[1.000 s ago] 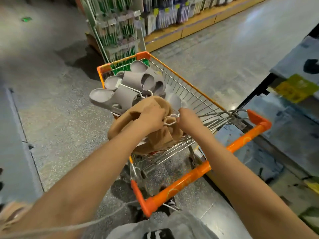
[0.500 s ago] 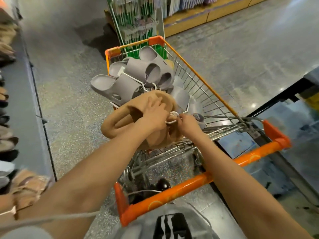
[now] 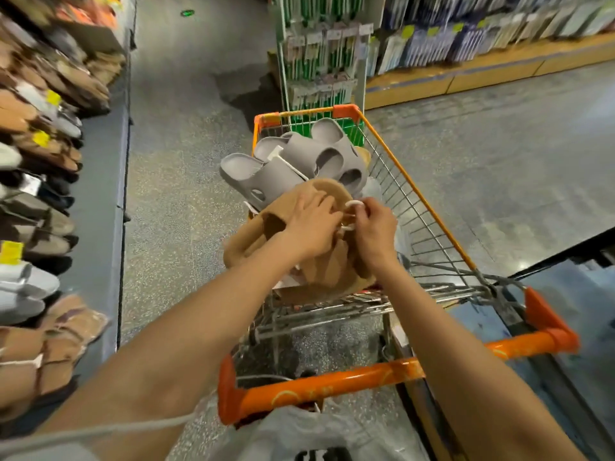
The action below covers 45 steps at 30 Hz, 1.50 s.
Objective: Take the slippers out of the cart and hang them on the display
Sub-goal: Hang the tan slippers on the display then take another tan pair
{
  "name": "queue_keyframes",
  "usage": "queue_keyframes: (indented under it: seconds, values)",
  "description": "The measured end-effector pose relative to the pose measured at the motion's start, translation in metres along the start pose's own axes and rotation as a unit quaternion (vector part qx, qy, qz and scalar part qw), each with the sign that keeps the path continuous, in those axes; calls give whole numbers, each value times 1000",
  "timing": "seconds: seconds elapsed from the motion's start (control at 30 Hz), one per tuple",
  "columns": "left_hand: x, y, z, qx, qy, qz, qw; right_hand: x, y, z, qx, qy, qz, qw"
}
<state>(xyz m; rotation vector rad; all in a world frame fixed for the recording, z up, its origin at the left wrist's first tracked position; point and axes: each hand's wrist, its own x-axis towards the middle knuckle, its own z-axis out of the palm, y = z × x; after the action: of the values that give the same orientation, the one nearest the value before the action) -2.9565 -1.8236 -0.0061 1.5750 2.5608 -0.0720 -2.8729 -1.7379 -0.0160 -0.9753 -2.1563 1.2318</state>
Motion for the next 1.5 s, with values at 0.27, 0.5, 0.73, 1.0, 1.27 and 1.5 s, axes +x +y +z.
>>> queue_keyframes:
  seconds: [0.27,0.5,0.73,1.0,1.27,1.5]
  values:
    - [-55,-44,-62,-20,180,-133,974,16,-129,0,-19,-81,-215,973]
    - [-173,-104,-89,-9,337,-272,901,-51,-246,50,-10,-192,-409,892]
    - [-368,-146,-86,128,396,-426,804,-194,-337,134,77,-354,-478,800]
    - [-546,-117,-62,173,327,-600,710,-344,-362,194,74,-445,-602,659]
    - [-671,-68,-44,150,306,-718,607,-487,-379,232,127,-425,-689,572]
    - [-746,-62,-30,151,204,-733,631,-558,-401,281,190,-514,-662,512]
